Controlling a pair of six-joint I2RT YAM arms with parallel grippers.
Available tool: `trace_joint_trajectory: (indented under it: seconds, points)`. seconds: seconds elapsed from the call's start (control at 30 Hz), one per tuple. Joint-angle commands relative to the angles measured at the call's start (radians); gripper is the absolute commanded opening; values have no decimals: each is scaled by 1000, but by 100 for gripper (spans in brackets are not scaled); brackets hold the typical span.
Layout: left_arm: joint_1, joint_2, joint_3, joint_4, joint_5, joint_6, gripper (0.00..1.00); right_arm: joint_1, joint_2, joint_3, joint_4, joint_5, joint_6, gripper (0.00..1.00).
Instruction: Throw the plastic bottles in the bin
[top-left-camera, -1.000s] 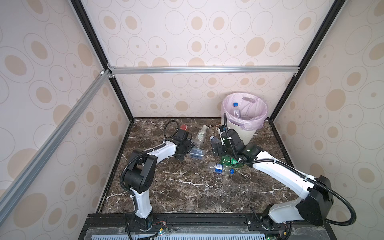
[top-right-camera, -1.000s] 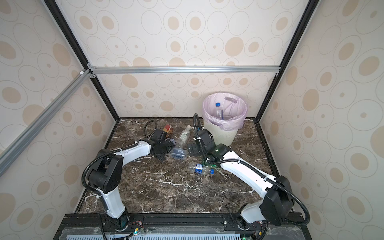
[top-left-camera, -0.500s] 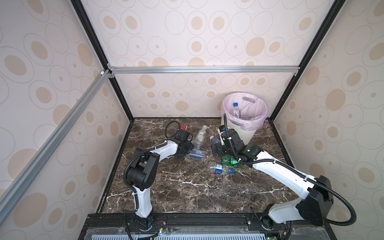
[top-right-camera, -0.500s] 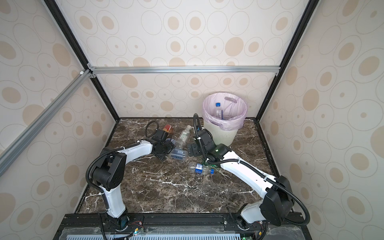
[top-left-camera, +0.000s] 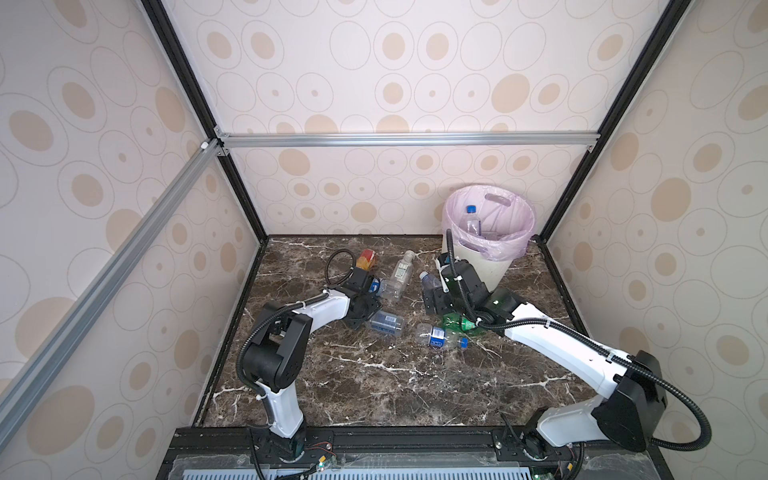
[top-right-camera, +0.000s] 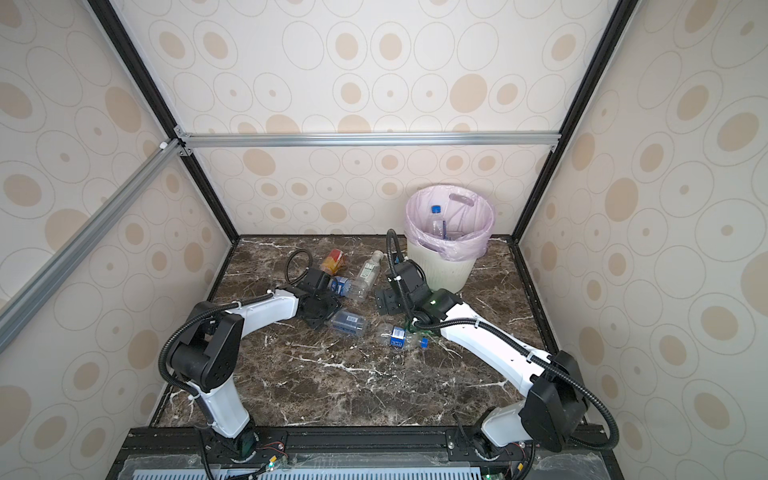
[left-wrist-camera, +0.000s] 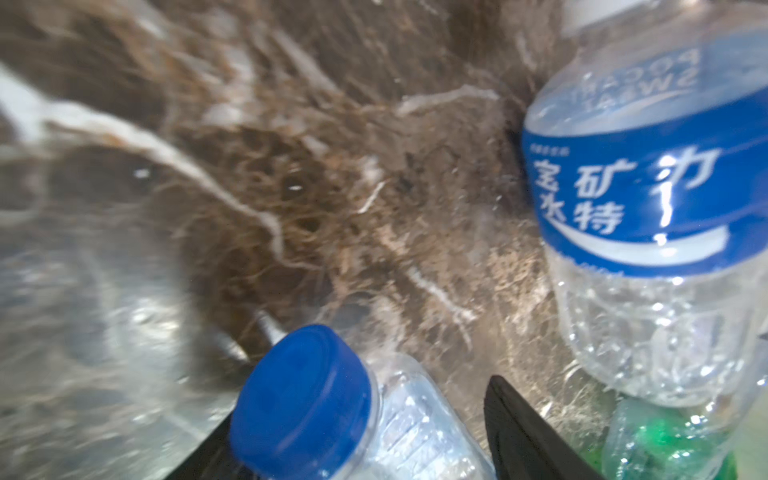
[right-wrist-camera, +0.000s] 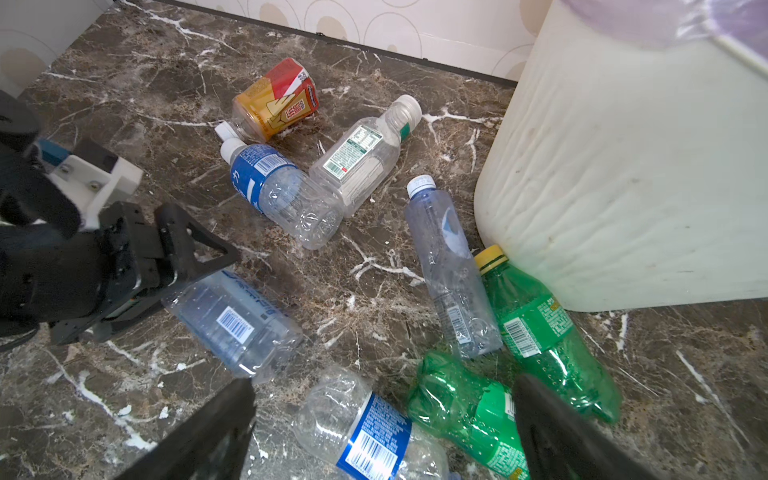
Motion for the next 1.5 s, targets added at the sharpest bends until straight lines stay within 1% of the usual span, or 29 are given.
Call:
trace_joint_trajectory:
  seconds: [0.0,0.07,0.17,0.43,0.6,0.77,1.03,1.2,1.27,1.47]
  points:
    - [9,-52,-17,-20,-58,58,75,9,-17,-17,1,18,17,100]
    - [9,-63,-13,-11,-50,95,75,9,-17,-18,2,14,23,100]
    - [8,-71,-10,9,-4,141,76,9,-17,-18,3,13,34,100]
    - [-11,-33,33,-38,72,218,80,9,-25,-17,0,11,53,100]
    - [-44,-6,54,-40,66,258,80,8,-32,-22,-4,8,64,100]
    - [-47,18,65,-35,68,297,79,9,-41,-26,-12,13,67,100]
    - [-48,31,77,-21,55,379,74,9,-53,-45,-1,25,68,100]
    - [-48,21,78,-8,40,440,66,9,-46,-52,9,20,67,100]
    - [-47,10,68,18,49,469,66,9,-41,-52,12,17,67,100]
    - [-49,-12,35,100,109,528,71,10,-33,-54,24,13,68,100]
